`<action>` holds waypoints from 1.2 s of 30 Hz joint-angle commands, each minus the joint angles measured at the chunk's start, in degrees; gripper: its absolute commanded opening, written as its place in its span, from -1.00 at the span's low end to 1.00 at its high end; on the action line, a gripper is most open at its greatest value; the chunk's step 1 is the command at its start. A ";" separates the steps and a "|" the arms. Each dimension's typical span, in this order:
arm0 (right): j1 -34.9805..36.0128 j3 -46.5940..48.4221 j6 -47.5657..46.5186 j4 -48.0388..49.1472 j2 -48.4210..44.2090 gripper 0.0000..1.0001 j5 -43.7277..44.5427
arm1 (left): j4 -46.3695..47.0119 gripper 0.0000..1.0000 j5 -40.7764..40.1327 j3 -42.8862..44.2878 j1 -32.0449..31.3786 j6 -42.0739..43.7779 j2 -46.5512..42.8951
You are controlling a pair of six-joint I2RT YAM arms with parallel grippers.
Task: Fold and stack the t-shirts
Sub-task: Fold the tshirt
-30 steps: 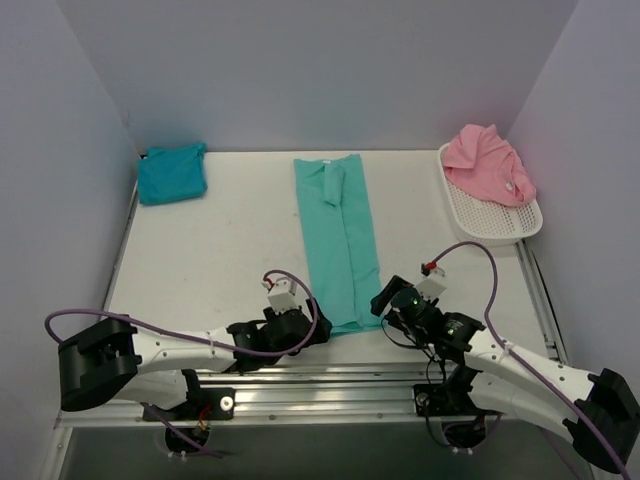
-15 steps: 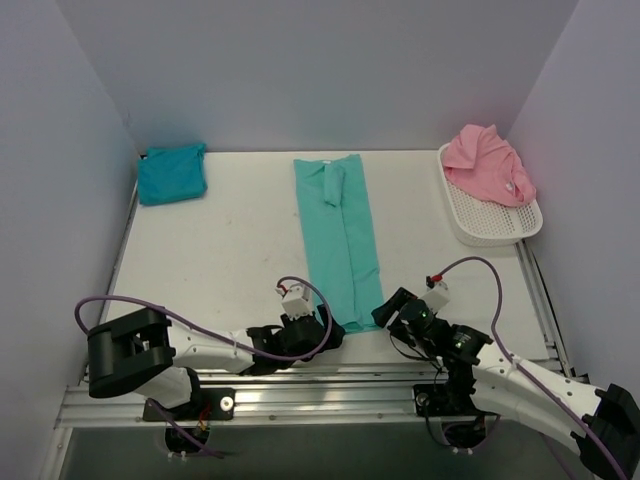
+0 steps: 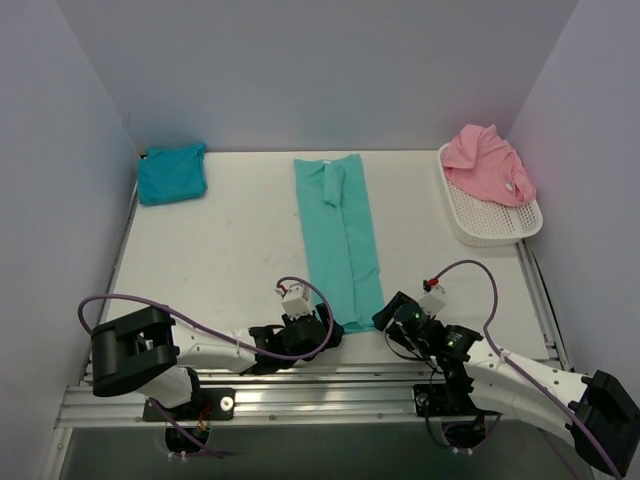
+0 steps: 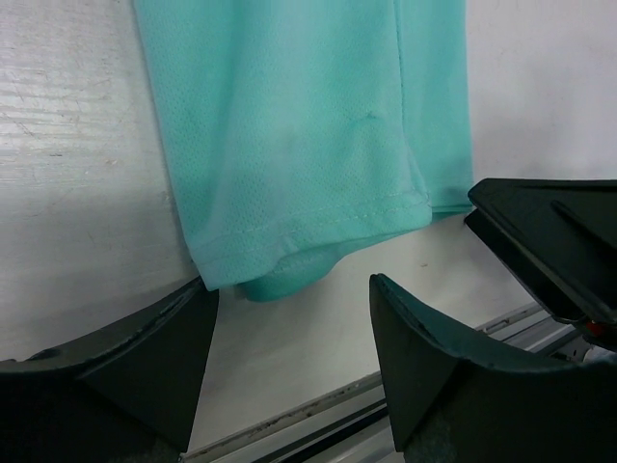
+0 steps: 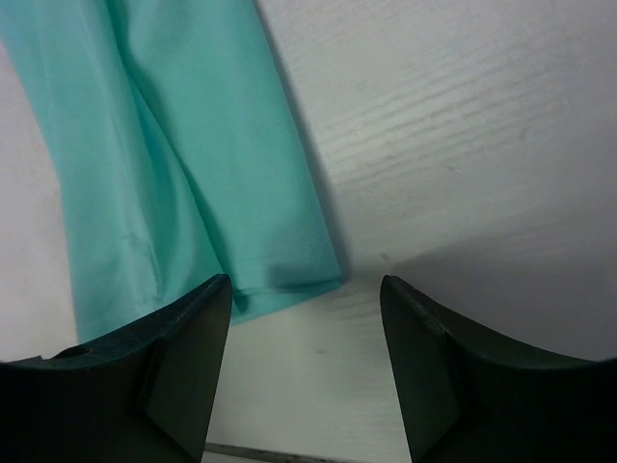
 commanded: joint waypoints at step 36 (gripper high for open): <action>0.57 -2.83 -0.08 4.00 1.24 -1.00 2.67 | -0.19 -0.56 -3.12 3.63 0.30 1.27 3.03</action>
